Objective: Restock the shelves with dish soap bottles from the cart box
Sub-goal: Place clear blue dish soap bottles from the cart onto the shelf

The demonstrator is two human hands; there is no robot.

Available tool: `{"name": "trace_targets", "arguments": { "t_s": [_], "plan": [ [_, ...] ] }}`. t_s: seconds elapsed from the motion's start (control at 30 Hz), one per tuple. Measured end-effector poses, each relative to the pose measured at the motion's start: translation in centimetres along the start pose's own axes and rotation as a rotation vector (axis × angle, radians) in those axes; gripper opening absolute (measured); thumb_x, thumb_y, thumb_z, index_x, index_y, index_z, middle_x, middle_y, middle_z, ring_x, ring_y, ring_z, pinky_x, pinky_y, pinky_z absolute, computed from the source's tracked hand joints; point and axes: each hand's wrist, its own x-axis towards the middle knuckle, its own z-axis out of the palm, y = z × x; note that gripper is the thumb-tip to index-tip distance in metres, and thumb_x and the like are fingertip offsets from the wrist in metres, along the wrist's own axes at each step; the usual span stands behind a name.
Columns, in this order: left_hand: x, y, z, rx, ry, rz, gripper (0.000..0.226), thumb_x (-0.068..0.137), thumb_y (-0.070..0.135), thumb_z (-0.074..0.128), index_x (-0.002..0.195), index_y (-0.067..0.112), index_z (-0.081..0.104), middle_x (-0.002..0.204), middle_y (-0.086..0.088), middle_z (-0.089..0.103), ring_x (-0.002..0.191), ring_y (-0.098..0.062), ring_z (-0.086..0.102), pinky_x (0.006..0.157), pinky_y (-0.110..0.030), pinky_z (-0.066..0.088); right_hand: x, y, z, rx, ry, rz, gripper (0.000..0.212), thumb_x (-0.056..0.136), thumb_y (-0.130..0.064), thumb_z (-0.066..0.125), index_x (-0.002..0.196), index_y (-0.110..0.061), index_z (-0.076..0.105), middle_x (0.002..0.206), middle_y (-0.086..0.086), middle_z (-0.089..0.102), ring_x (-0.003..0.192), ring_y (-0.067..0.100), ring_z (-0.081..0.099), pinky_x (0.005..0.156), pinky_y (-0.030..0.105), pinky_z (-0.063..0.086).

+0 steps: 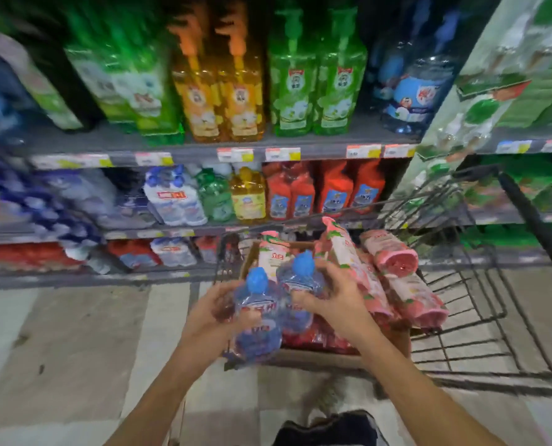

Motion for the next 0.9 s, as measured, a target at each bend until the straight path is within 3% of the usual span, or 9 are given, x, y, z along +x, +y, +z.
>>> {"name": "trace_targets", "arguments": {
  "t_s": [0.07, 0.17, 0.37, 0.47, 0.53, 0.63, 0.73, 0.8, 0.9],
  "plan": [
    [-2.2, 1.2, -3.5, -0.031, 0.059, 0.056, 0.044, 0.075, -0.011, 0.075, 0.109, 0.014, 0.062, 0.087, 0.006, 0.076, 0.078, -0.006, 0.070, 0.070, -0.017, 0.054, -0.1, -2.6, 3.8, 0.066, -0.014, -0.052, 0.052, 0.068, -0.018, 0.087, 0.114, -0.021, 0.064, 0.116, -0.001, 0.071, 0.106, 0.010, 0.066, 0.090, 0.024, 0.052],
    [-5.3, 2.5, -8.7, -0.080, 0.214, 0.140, 0.040, 0.079, -0.011, 0.069, 0.107, 0.017, 0.062, 0.085, 0.008, 0.077, 0.077, -0.005, 0.071, 0.069, -0.016, 0.054, -0.7, -6.9, 9.7, 0.111, -0.061, -0.121, 0.049, 0.063, -0.037, 0.091, 0.106, -0.039, 0.068, 0.115, -0.005, 0.071, 0.105, 0.009, 0.066, 0.086, 0.022, 0.053],
    [-11.1, 5.7, -18.9, -0.166, 0.424, 0.279, 0.039, 0.071, 0.012, 0.073, 0.109, 0.014, 0.067, 0.098, -0.004, 0.077, 0.087, -0.015, 0.073, 0.076, -0.028, 0.060, -1.6, -13.2, 20.7, 0.171, -0.261, -0.181, 0.045, 0.072, -0.015, 0.083, 0.109, -0.031, 0.064, 0.105, -0.024, 0.070, 0.099, -0.011, 0.065, 0.080, 0.009, 0.049],
    [-13.5, 6.6, -23.7, -0.198, 0.517, 0.310, 0.049, 0.067, 0.018, 0.086, 0.111, 0.014, 0.066, 0.098, -0.005, 0.077, 0.086, -0.016, 0.074, 0.072, -0.026, 0.059, -2.0, -15.9, 25.9, 0.186, -0.364, -0.192, 0.046, 0.067, -0.025, 0.084, 0.108, -0.036, 0.065, 0.106, -0.024, 0.071, 0.101, -0.009, 0.065, 0.082, 0.011, 0.051],
    [-14.7, 7.0, -26.7, -0.213, 0.584, 0.319, 0.050, 0.067, 0.016, 0.088, 0.113, 0.013, 0.067, 0.099, -0.006, 0.077, 0.085, -0.016, 0.074, 0.070, -0.024, 0.058, -2.0, -17.5, 29.4, 0.196, -0.420, -0.196, 0.048, 0.061, -0.033, 0.085, 0.106, -0.037, 0.068, 0.105, -0.021, 0.074, 0.105, 0.000, 0.068, 0.088, 0.020, 0.054],
    [-16.0, 7.2, -31.1, -0.234, 0.692, 0.349, 0.032, 0.075, 0.008, 0.072, 0.107, 0.016, 0.069, 0.094, -0.002, 0.078, 0.080, -0.012, 0.073, 0.067, -0.022, 0.058, -1.4, -19.4, 34.7, 0.218, -0.509, -0.208, 0.044, 0.059, -0.032, 0.086, 0.102, -0.032, 0.072, 0.105, -0.011, 0.076, 0.104, 0.011, 0.071, 0.091, 0.031, 0.056],
    [-16.9, 7.3, -35.5, -0.258, 0.793, 0.369, 0.029, 0.082, -0.005, 0.067, 0.103, 0.016, 0.070, 0.088, 0.000, 0.078, 0.075, -0.010, 0.073, 0.064, -0.021, 0.057, -0.7, -20.6, 40.4, 0.241, -0.580, -0.215, 0.057, 0.057, -0.033, 0.089, 0.110, -0.021, 0.073, 0.108, 0.000, 0.077, 0.104, 0.020, 0.071, 0.091, 0.039, 0.056],
    [-17.3, 7.3, -38.7, -0.291, 0.882, 0.375, 0.031, 0.082, -0.007, 0.067, 0.102, 0.016, 0.069, 0.085, 0.001, 0.078, 0.073, -0.008, 0.072, 0.063, -0.020, 0.057, -0.2, -21.7, 44.4, 0.248, -0.627, -0.225, 0.059, 0.058, -0.029, 0.089, 0.113, -0.019, 0.072, 0.105, 0.000, 0.077, 0.101, 0.018, 0.073, 0.088, 0.037, 0.058],
    [-17.7, 8.0, -43.7, -0.317, 1.001, 0.381, 0.030, 0.080, -0.006, 0.070, 0.103, 0.012, 0.069, 0.085, 0.000, 0.078, 0.072, -0.010, 0.072, 0.062, -0.020, 0.057, 0.6, -23.8, 50.6, 0.284, -0.688, -0.227, 0.053, 0.055, -0.020, 0.086, 0.105, -0.017, 0.068, 0.094, -0.004, 0.079, 0.085, 0.010, 0.074, 0.070, 0.022, 0.057]
  ]
}}
